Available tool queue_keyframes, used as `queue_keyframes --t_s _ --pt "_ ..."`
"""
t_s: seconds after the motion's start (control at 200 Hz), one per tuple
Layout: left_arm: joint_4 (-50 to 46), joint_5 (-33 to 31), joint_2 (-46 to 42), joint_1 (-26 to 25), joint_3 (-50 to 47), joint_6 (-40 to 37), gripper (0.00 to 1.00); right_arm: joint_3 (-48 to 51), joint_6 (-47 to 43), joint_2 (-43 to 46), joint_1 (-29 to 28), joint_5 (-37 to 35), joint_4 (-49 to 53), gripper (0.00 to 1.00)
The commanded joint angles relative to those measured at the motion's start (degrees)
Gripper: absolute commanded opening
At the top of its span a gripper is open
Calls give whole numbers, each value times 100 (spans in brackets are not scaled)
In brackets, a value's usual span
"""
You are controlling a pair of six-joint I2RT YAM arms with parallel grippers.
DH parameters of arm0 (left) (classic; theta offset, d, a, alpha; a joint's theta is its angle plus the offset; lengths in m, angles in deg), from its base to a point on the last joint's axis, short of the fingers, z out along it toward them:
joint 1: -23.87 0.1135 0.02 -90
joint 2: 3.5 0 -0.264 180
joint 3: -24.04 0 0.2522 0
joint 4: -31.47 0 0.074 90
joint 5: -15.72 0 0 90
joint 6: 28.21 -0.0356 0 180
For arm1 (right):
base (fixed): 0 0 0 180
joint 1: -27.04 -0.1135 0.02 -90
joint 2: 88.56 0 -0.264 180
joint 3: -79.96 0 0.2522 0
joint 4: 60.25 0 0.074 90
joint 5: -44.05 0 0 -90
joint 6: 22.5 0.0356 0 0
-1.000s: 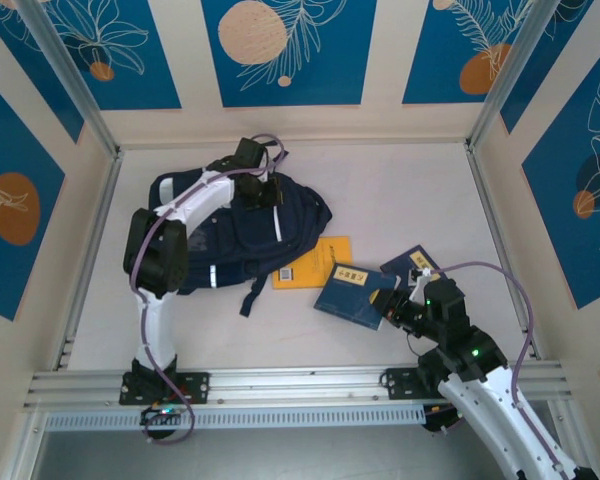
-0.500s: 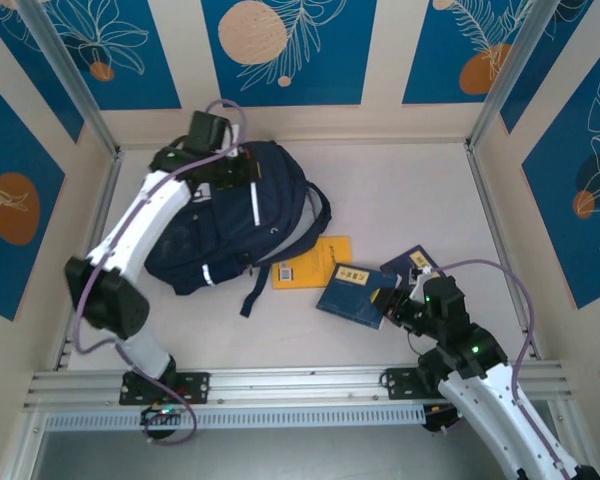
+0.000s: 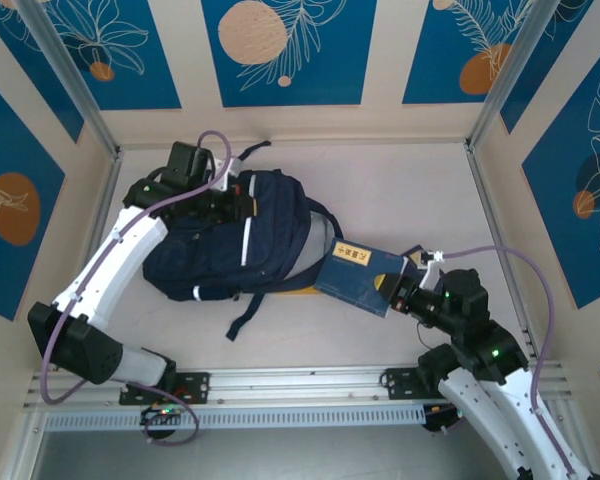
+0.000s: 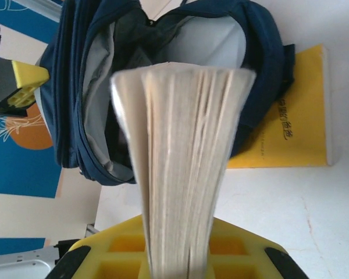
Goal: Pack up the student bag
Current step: Place the book in the student bag.
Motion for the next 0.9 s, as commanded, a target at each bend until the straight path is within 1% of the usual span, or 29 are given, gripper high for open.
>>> queue_keyframes --t_s 0.0,0.1,0.155,0.225,0.345,0.38,0.43,0.515,0.555,0.615,0.7,0.895 --pt "151 755 -249 -155 -102 -273 0 138 143 -235 22 420 -685 0" --pt "41 782 -167 -375 -104 -378 0 425 602 -595 23 606 -1432 0" --pt "-10 775 -138 -490 -94 -422 0 541 852 -835 31 562 -1820 0" --pt "-89 758 -146 -600 -86 -461 0 659 1104 -1213 35 651 -2531 0" --pt "-294 735 -252 -675 -144 -542 0 656 1431 -1941 41 940 -3686 0" --pt "-335 733 -322 -674 -133 -543 0 620 1463 -2124 32 985 -3886 0" --pt "-406 552 -476 -671 -49 -543 0 513 1400 -2316 7 981 -3934 0" --pt "-635 -166 -657 -612 335 -657 0 323 1158 -2526 -52 861 -3731 0" --pt "-717 -386 -677 -547 564 -662 0 295 1132 -2575 -60 815 -3697 0" --pt "-739 -394 -657 -398 865 -583 0 262 1123 -2618 -71 838 -3729 0" --pt "-742 -437 -602 -321 1183 -502 0 186 1079 -2601 -131 865 -3668 0" --pt "-600 -570 -698 -165 1448 -376 0 63 692 -2280 -197 778 -3148 0"
